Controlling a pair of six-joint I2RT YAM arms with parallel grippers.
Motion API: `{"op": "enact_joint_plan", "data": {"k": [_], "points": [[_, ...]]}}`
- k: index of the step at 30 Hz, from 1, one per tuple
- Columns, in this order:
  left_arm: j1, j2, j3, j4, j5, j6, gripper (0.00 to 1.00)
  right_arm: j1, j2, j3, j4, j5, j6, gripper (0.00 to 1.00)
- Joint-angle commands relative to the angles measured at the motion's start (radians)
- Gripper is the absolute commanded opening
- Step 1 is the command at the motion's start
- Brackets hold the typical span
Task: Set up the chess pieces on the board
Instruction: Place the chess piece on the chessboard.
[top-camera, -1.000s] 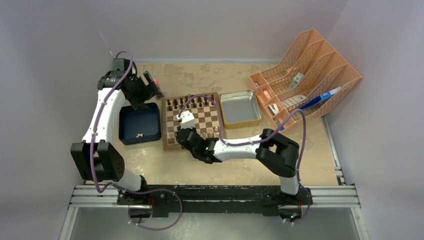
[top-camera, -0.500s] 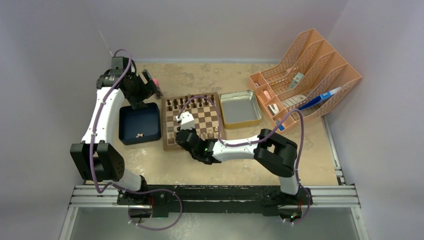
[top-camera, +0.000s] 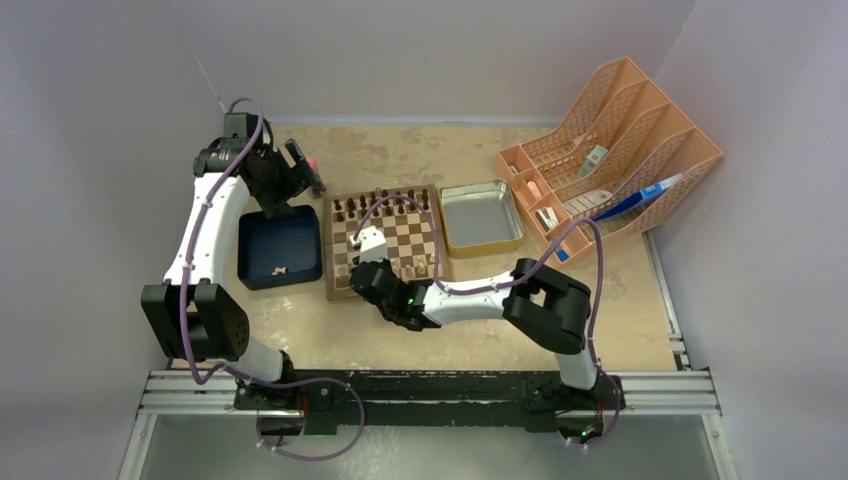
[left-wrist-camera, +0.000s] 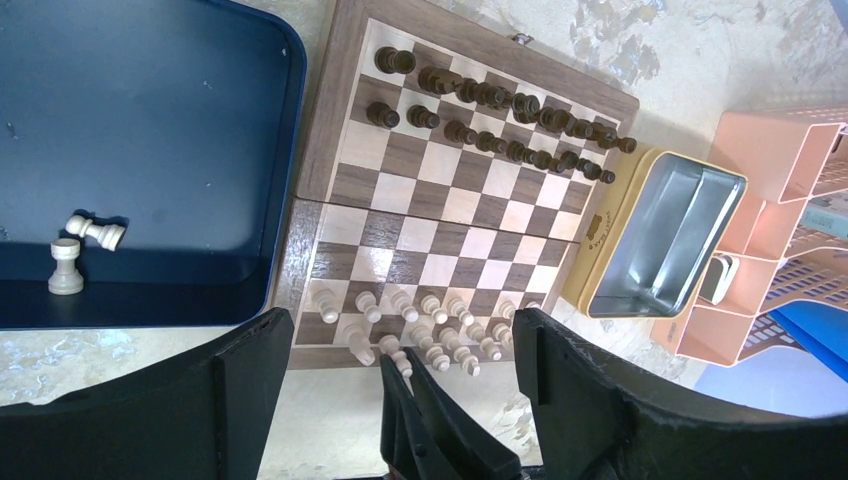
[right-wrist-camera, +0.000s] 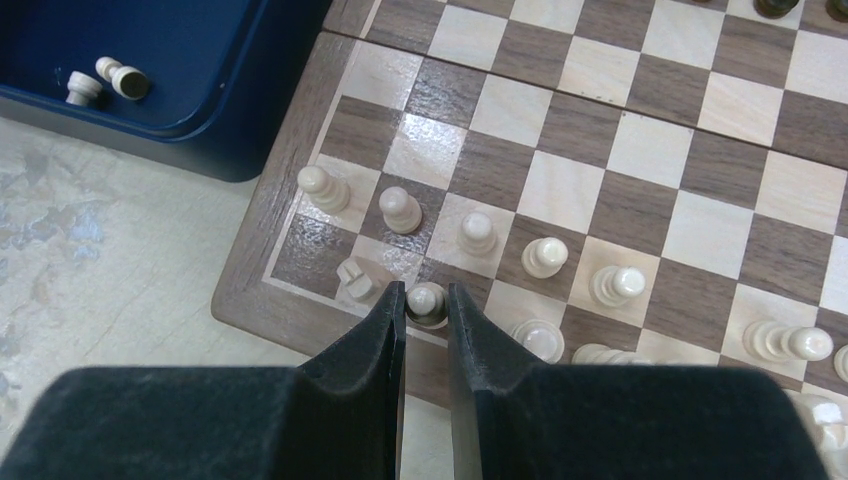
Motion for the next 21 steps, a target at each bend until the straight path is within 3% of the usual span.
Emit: {"op": "enact_joint_plan", "data": {"k": [1,21], "points": [[0.007,-0.009,0.025,0.018,0.02,-0.013,0.8,0.014,0.009,0.0,0.028,0.053,-0.002,0.0],[0.006,0.026,0.067,0.012,0.038,-0.017,0.8,0.014,0.028,0.002,0.008,0.064,0.011,0.08]]}}
